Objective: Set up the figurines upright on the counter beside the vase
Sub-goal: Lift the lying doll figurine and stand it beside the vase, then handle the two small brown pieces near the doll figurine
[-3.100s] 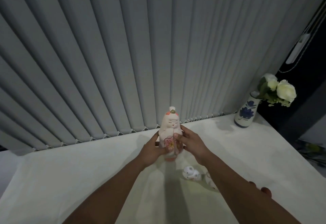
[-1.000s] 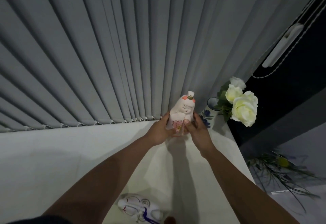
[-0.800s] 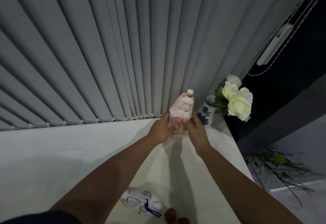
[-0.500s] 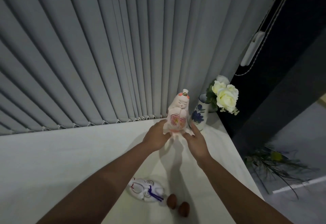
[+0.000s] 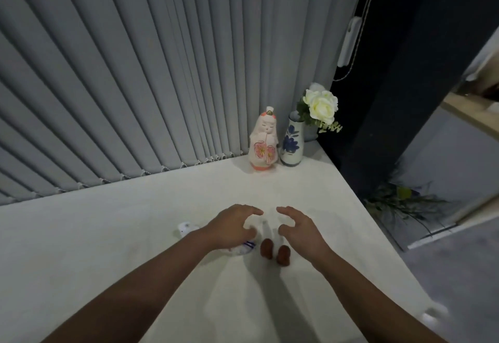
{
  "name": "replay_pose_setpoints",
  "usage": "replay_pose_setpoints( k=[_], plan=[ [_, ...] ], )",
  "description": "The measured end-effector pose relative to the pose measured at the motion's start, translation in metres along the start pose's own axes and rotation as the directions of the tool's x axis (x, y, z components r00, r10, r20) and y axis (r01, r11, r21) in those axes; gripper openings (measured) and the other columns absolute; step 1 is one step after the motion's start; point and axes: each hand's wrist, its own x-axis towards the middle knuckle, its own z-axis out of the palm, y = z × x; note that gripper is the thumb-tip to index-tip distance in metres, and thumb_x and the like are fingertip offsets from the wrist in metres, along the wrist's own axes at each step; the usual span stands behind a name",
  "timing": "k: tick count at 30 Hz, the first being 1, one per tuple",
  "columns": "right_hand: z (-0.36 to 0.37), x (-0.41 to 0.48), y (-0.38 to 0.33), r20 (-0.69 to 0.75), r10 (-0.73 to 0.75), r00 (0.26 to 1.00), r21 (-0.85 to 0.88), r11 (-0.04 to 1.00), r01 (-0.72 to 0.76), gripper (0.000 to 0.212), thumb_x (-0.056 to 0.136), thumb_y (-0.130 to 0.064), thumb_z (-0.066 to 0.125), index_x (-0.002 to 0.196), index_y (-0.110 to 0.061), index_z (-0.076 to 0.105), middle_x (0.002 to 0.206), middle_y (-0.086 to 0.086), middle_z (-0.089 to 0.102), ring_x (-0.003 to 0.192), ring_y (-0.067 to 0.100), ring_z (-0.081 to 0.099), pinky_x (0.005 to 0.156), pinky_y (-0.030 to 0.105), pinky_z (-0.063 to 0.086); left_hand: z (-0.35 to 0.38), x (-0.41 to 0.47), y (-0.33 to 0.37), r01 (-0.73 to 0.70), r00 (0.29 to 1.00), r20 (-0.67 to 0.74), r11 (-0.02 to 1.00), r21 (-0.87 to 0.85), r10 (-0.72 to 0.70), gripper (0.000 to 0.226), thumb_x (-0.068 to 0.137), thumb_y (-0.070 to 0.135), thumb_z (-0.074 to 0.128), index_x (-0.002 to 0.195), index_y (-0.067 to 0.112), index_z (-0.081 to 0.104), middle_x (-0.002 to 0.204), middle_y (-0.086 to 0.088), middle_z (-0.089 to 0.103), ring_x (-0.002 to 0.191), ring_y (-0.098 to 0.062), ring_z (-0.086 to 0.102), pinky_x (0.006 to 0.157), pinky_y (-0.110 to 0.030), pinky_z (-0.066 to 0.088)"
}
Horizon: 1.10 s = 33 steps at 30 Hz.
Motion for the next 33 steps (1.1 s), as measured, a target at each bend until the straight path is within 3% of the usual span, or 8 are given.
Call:
replay_pose_setpoints(
  k=[3, 6, 12, 17, 20, 22, 26, 33],
  plan=[
    [0.006, -0.018, 0.012, -0.015, 0.033, 0.999, -0.057, 0.998, -0.033, 0.049, 0.083, -0.005, 0.058, 0.129, -0.021, 0.056, 0.146, 0.001, 0.044, 0.118, 0.014, 0.052, 0.086, 0.011, 0.038, 0.016, -0.006, 0.002, -0.08, 0.997, 0.029, 0.985, 0.153, 0.076, 0.054, 0.082, 0.03, 0.062, 0.134, 0.026, 0.046, 0.139, -0.001, 0.051, 0.129, -0.018, 0.042, 0.106, -0.031, 0.033],
    [0.017, -0.032, 0.024, -0.031, 0.036, 0.999, -0.156, 0.987, -0.041, 0.046, 0.087, -0.007, 0.057, 0.131, -0.017, 0.053, 0.144, 0.002, 0.047, 0.13, 0.016, 0.044, 0.095, 0.013, 0.031, 0.036, -0.005, -0.003, -0.109, 0.994, 0.046, 0.951, 0.289, 0.1, 0.057, 0.082, 0.035, 0.06, 0.136, 0.027, 0.043, 0.139, 0.001, 0.051, 0.131, -0.018, 0.04, 0.111, -0.036, 0.025],
    [0.038, -0.039, 0.037, -0.133, 0.112, 0.985, -0.204, 0.969, -0.138, 0.044, 0.089, -0.016, 0.057, 0.133, -0.016, 0.051, 0.139, 0.004, 0.053, 0.123, 0.021, 0.053, 0.107, 0.032, 0.04, 0.056, -0.008, -0.009, -0.155, 0.987, 0.032, 0.896, 0.416, 0.156, 0.058, 0.086, 0.031, 0.057, 0.14, 0.023, 0.038, 0.142, 0.001, 0.048, 0.135, -0.02, 0.035, 0.115, -0.044, 0.015],
    [0.051, -0.038, 0.038, -0.212, 0.14, 0.967, -0.176, 0.968, -0.179, 0.045, 0.087, -0.01, 0.057, 0.131, -0.01, 0.05, 0.121, 0.007, 0.062, 0.111, 0.021, 0.057, 0.089, 0.021, 0.039, 0.059, -0.004, -0.013, -0.203, 0.977, 0.03, 0.864, 0.46, 0.213, 0.053, 0.087, 0.025, 0.054, 0.138, 0.023, 0.038, 0.137, 0.001, 0.052, 0.133, -0.02, 0.036, 0.114, -0.045, 0.016],
    [0.054, -0.037, 0.038, -0.256, 0.141, 0.956, -0.149, 0.972, -0.183, 0.041, 0.085, -0.007, 0.058, 0.126, -0.009, 0.053, 0.104, 0.004, 0.063, 0.089, 0.016, 0.055, 0.077, 0.022, 0.038, 0.059, -0.002, -0.012, -0.217, 0.972, 0.02, 0.872, 0.438, 0.232, 0.049, 0.087, 0.024, 0.055, 0.134, 0.024, 0.043, 0.131, -0.001, 0.057, 0.13, -0.021, 0.039, 0.114, -0.044, 0.018],
    [0.053, -0.036, 0.039, -0.279, 0.148, 0.949, -0.127, 0.974, -0.19, 0.036, 0.085, -0.007, 0.057, 0.121, -0.01, 0.054, 0.096, 0.002, 0.064, 0.085, 0.018, 0.058, 0.073, 0.024, 0.041, 0.059, -0.001, -0.012, -0.225, 0.97, 0.004, 0.885, 0.408, 0.245, 0.041, 0.086, 0.025, 0.056, 0.127, 0.026, 0.05, 0.121, 0.001, 0.062, 0.124, -0.02, 0.044, 0.114, -0.044, 0.02],
    [0.053, -0.035, 0.043, -0.29, 0.149, 0.945, -0.113, 0.976, -0.188, 0.025, 0.081, -0.006, 0.055, 0.105, -0.013, 0.059, 0.089, 0.003, 0.07, 0.085, 0.023, 0.065, 0.076, 0.035, 0.052, 0.06, 0.001, -0.012, -0.227, 0.967, -0.023, 0.9, 0.372, 0.254, 0.031, 0.082, 0.025, 0.061, 0.113, 0.026, 0.058, 0.108, 0.003, 0.066, 0.115, -0.018, 0.049, 0.108, -0.038, 0.025],
    [0.056, -0.036, 0.051, -0.311, 0.096, 0.946, -0.122, 0.983, -0.14, 0.015, 0.081, -0.007, 0.054, 0.093, -0.011, 0.061, 0.081, 0.006, 0.07, 0.082, 0.027, 0.065, 0.078, 0.04, 0.052, 0.06, 0.004, -0.01, -0.241, 0.96, -0.048, 0.904, 0.354, 0.275, 0.016, 0.078, 0.025, 0.06, 0.094, 0.024, 0.062, 0.095, 0.005, 0.069, 0.101, -0.019, 0.053, 0.093, -0.031, 0.031]
  ],
)
